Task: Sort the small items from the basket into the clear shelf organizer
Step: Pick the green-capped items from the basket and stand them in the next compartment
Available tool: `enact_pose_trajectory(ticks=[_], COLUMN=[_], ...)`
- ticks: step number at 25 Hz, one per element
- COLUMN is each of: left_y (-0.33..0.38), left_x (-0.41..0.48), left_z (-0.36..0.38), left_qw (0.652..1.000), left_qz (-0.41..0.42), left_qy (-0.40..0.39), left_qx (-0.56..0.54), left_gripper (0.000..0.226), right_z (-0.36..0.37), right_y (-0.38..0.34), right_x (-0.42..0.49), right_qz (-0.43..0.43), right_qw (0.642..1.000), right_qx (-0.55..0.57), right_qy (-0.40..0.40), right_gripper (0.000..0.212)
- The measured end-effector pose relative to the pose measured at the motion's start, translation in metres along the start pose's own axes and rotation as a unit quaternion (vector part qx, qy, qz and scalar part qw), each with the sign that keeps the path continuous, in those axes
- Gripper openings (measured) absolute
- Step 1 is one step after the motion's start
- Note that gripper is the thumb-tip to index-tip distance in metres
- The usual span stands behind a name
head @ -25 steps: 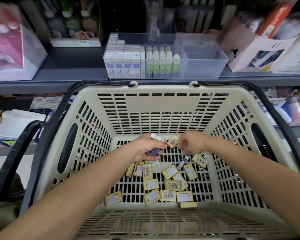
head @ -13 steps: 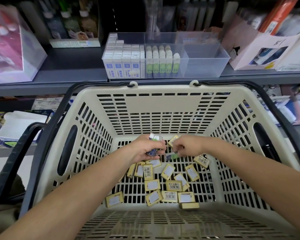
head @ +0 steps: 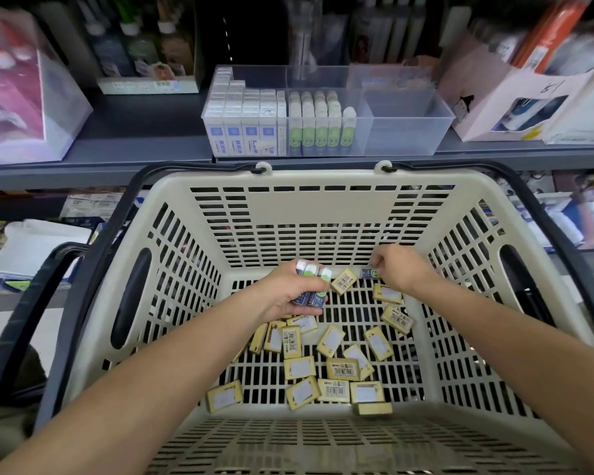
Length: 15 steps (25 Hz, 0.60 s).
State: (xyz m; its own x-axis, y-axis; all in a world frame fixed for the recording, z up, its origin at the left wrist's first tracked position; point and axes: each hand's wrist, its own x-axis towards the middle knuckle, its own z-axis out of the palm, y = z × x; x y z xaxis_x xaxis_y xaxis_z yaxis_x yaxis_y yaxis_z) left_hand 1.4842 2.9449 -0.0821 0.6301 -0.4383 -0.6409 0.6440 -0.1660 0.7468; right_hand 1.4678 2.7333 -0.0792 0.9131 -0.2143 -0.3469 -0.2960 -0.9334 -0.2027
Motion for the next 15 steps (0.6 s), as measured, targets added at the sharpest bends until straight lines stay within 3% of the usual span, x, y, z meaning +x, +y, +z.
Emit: enact_pose_trajectory(ticks=[3, 5, 8, 13, 15], left_y=[0.001, 0.002, 0.004, 0.011, 0.015], left_x=[0.0, -0.002, -0.003, -0.006, -0.008], left_z=[-0.001, -0.001, -0.001, -0.002, -0.002], left_qw=[1.0, 1.0, 1.0, 0.999, 0.998], left_qz=[-0.001, -0.001, 0.002, 0.014, 0.024], left_qy=[0.01, 0.011, 0.013, 0.011, 0.011], left_qx=[-0.006, -0.005, -0.008, -0.044, -0.049], left_gripper=[0.029, 0.028, 0.027, 0.032, 0.032], right_z=[0.012, 0.016, 0.023, 0.027, 0.028], right_y=[0.004, 0.006, 0.007, 0.001, -0.003], right_x=[-0.001, -0.002, -0.004, -0.007, -0.007], right_qz=[0.012, 0.021, 0.008, -0.039, -0.048], right_qw=[0.998, 0.998, 0.99, 0.986, 0.982], right_qx=[-0.047, -0.047, -0.098, -0.109, -0.117], right_qy=[-0.027, -0.041, -0.099, -0.123, -0.14], right_gripper=[0.032, 0.015, 0.031, 0.014, 0.024])
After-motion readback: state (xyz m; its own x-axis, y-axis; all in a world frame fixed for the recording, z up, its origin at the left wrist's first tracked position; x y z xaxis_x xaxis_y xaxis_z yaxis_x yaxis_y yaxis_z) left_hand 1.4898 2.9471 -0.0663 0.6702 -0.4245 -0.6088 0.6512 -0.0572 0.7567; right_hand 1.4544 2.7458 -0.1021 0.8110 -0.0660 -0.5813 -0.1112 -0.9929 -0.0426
